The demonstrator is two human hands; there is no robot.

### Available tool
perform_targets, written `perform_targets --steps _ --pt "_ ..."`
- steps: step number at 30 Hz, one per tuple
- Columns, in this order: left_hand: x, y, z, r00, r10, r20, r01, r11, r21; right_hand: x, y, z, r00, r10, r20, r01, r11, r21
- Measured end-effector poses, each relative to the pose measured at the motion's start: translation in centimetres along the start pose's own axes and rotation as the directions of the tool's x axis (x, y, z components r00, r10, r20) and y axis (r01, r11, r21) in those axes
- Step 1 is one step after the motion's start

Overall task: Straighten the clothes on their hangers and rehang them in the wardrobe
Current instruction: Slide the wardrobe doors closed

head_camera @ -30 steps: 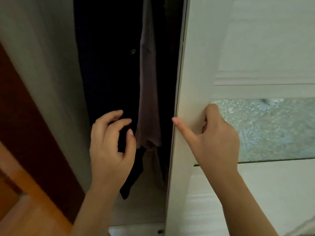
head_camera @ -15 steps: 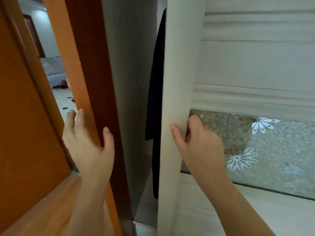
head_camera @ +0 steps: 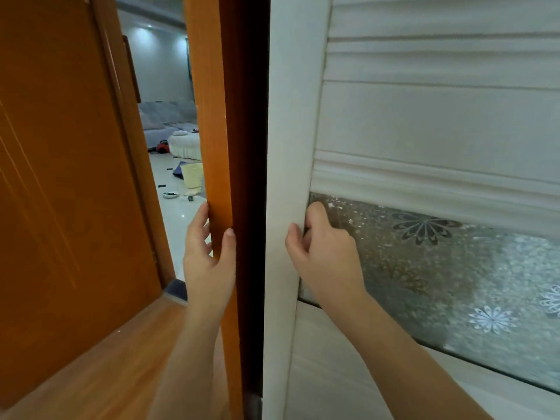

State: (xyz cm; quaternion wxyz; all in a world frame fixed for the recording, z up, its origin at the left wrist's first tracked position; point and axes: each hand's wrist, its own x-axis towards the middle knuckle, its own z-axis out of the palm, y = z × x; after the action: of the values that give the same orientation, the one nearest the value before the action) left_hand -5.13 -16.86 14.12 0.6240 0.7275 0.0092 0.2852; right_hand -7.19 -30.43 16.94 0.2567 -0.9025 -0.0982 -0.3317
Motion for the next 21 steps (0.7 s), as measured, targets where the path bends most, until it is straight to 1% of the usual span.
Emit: perform_targets --steps 5,8,11,15,17,19,21 --pt "0.2 -0.3 -0.2 1.000 -0.003 0.019 0.004 0.999 -0.051 1.1 -1.2 1.3 0.999 -0.025 0.043 0.024 0.999 0.036" --pt "0.3 -0.5 -0.2 1.000 0.015 0.015 -0.014 0.999 -0.039 1.5 -1.8 1.9 0.998 -0.053 0.044 0.052 0.998 0.033" --pt "0.2 -0.6 -0.3 0.999 0.036 0.029 -0.035 0.999 -0.037 1.7 -2.1 2.6 0.998 -0.064 0.002 0.064 0.998 0.025" --pt "0.5 -1.0 -0.2 0.999 0.041 0.034 -0.042 0.999 0.012 1.6 -2.2 3.3 0.993 -0.075 -0.087 0.077 0.997 0.017" --pt "0.4 -1.1 -0.2 0.998 0.046 0.034 -0.047 0.998 0.028 1.5 -2.1 3.1 0.996 -0.067 -0.057 0.069 0.997 0.029" --pt "0.4 -1.1 -0.2 0.998 0.052 0.039 -0.053 0.998 0.028 1.4 -2.1 2.7 0.998 -0.047 0.034 0.045 0.998 0.041" --pt "0.4 -1.2 -0.4 0.997 0.051 0.056 -0.052 0.998 0.022 1.1 -1.9 2.1 0.993 -0.062 0.100 0.056 0.997 0.056"
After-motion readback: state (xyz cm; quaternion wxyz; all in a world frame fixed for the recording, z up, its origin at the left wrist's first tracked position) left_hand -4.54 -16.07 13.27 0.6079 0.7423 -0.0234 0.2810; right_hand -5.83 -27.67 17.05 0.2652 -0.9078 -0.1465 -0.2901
